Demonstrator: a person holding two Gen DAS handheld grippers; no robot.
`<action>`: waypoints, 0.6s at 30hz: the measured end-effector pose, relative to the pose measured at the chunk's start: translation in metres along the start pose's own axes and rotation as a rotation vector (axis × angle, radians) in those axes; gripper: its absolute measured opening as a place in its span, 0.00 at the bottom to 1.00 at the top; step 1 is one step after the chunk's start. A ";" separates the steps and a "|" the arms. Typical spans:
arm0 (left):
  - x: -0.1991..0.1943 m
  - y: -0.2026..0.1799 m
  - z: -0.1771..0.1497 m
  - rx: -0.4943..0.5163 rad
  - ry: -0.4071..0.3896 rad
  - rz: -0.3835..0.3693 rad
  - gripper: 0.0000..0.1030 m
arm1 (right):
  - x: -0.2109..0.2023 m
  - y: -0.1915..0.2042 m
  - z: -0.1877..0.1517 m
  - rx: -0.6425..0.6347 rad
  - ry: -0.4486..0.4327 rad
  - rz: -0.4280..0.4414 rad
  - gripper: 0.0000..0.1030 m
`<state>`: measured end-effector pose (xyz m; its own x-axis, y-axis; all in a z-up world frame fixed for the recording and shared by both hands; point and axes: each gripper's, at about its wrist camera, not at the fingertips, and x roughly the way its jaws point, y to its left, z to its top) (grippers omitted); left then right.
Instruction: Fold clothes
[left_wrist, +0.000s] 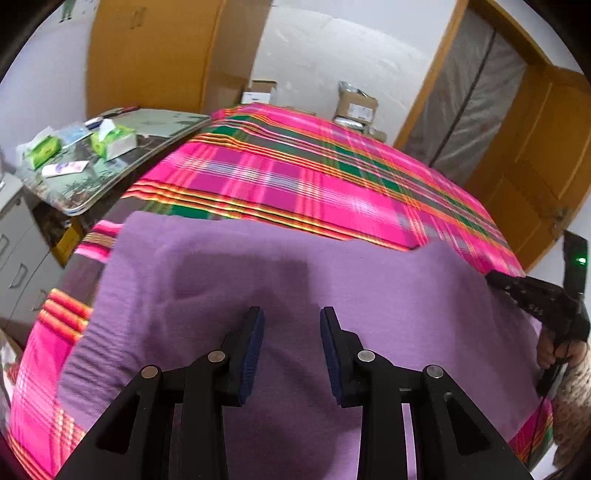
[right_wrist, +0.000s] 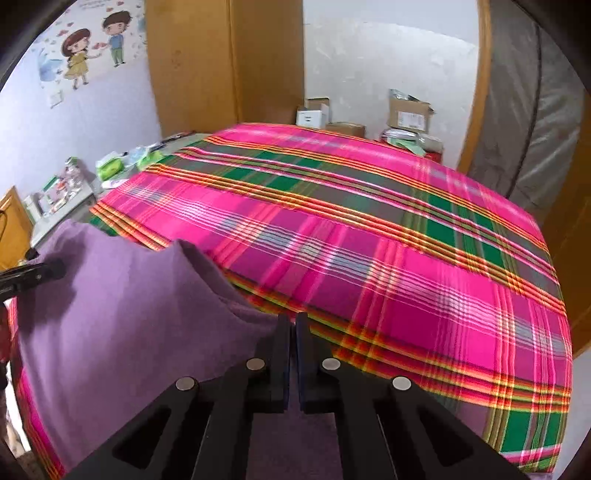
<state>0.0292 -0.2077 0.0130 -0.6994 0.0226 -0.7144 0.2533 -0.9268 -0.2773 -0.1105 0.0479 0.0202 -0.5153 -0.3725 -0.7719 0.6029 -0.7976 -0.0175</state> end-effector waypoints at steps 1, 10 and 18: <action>0.000 0.003 0.000 -0.008 -0.001 0.006 0.32 | 0.005 0.004 0.000 -0.031 0.031 -0.010 0.03; -0.016 0.020 0.002 -0.051 -0.047 0.055 0.32 | 0.003 0.006 0.021 0.084 0.014 0.068 0.18; -0.027 0.047 -0.002 -0.129 -0.066 0.093 0.32 | 0.051 0.023 0.044 0.225 0.132 0.361 0.31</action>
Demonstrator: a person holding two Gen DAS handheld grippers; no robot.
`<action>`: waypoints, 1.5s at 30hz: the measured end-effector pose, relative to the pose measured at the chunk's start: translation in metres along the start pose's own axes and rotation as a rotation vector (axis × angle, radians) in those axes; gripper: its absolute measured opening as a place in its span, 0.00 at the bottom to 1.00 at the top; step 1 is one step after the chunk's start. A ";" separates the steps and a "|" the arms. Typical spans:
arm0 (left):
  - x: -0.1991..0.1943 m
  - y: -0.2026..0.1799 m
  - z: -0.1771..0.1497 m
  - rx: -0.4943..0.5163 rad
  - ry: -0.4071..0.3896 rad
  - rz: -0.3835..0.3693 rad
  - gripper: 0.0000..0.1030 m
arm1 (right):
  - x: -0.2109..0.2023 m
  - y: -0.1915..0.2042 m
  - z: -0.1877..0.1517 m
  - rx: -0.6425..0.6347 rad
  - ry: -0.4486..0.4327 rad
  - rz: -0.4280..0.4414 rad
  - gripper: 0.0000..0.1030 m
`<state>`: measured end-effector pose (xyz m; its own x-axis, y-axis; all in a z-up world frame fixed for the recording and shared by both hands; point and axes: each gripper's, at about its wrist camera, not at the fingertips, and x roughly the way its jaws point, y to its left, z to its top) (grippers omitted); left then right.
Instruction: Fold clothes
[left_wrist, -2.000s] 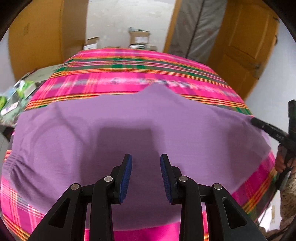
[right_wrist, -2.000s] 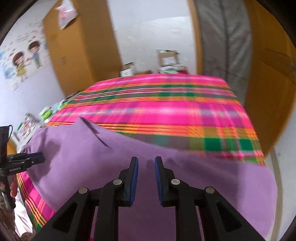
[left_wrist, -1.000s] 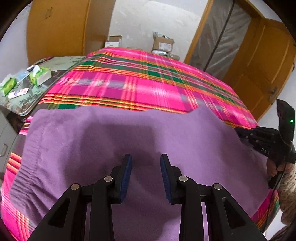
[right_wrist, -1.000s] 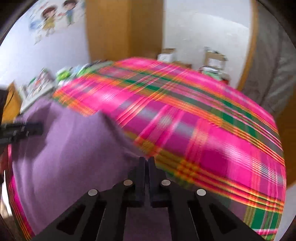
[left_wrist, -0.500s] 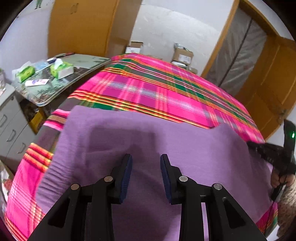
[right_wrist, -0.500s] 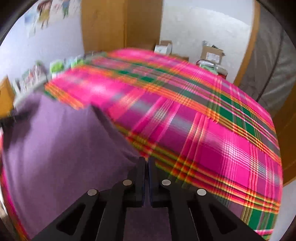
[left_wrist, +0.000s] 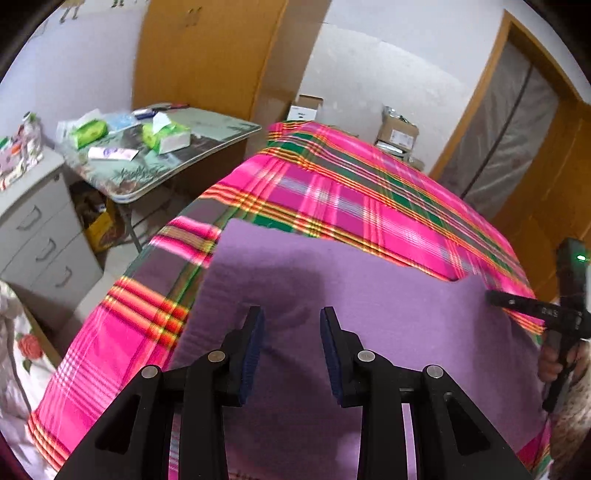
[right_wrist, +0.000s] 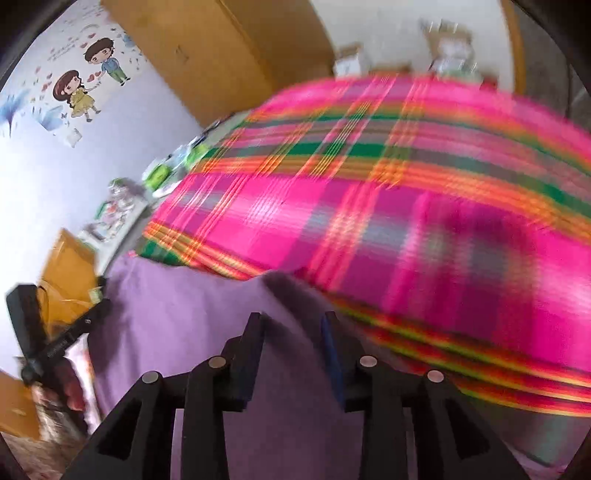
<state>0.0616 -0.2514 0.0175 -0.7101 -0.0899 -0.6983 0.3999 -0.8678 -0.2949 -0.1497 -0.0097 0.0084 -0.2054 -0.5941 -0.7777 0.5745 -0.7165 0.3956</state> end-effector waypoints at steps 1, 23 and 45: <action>-0.002 0.002 -0.001 0.000 -0.001 0.012 0.32 | 0.002 0.001 0.002 0.000 -0.008 -0.002 0.29; -0.048 0.043 -0.012 -0.069 -0.036 0.088 0.32 | -0.035 0.053 -0.022 -0.136 -0.191 -0.317 0.05; -0.052 0.081 -0.042 -0.306 0.065 -0.216 0.32 | 0.021 0.233 -0.126 -0.506 -0.089 -0.023 0.32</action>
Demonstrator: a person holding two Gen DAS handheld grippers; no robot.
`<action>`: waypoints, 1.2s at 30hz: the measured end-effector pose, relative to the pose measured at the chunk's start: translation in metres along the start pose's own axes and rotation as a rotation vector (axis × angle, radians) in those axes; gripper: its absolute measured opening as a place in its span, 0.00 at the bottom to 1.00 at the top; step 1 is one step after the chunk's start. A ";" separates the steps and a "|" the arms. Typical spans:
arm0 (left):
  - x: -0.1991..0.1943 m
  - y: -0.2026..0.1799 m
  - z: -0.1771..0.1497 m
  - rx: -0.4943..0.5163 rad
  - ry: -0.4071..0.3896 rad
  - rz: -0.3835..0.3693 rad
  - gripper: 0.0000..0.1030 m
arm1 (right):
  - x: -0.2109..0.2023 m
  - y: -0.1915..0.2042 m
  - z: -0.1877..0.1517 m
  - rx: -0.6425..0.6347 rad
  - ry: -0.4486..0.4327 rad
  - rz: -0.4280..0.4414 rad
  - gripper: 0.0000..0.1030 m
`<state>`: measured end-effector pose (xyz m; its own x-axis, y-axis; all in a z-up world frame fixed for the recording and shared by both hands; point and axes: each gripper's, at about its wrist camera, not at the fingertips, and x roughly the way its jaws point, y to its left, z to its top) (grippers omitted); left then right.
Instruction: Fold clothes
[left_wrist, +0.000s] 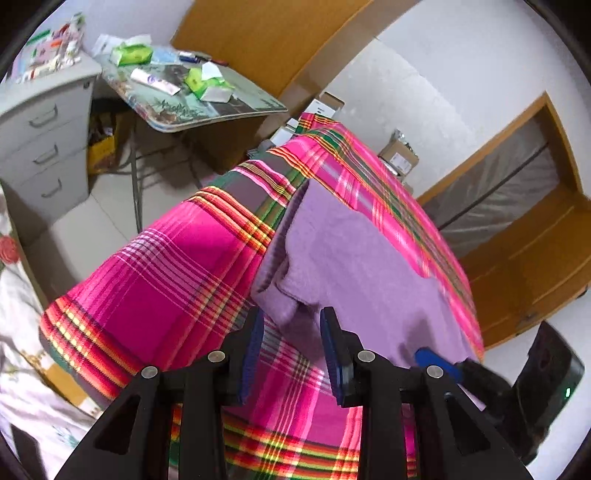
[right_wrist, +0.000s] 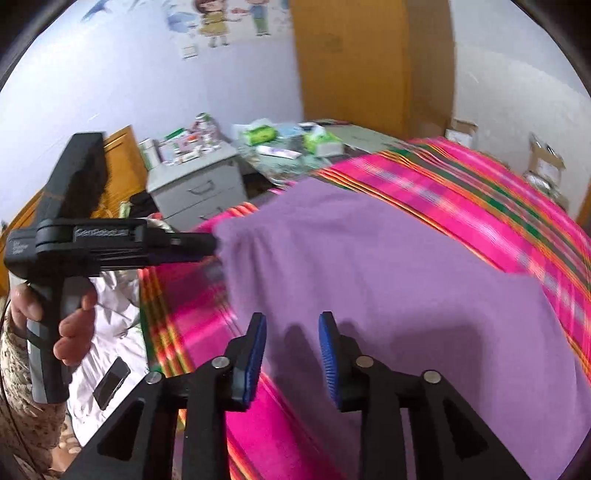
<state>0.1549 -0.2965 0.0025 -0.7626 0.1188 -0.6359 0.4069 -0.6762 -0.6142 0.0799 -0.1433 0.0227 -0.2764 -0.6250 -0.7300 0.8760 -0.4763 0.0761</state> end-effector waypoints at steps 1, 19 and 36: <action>0.001 0.003 0.001 -0.016 0.003 -0.019 0.32 | 0.004 0.007 0.003 -0.020 0.000 -0.003 0.33; 0.011 0.026 0.029 -0.142 0.028 -0.214 0.32 | 0.075 0.067 0.026 -0.165 0.092 -0.099 0.42; 0.025 0.034 0.062 -0.126 0.048 -0.141 0.51 | 0.066 0.071 0.032 -0.163 -0.019 -0.200 0.10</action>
<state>0.1184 -0.3620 -0.0052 -0.7931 0.2423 -0.5589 0.3597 -0.5542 -0.7507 0.1108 -0.2381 0.0014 -0.4569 -0.5404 -0.7066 0.8547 -0.4869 -0.1803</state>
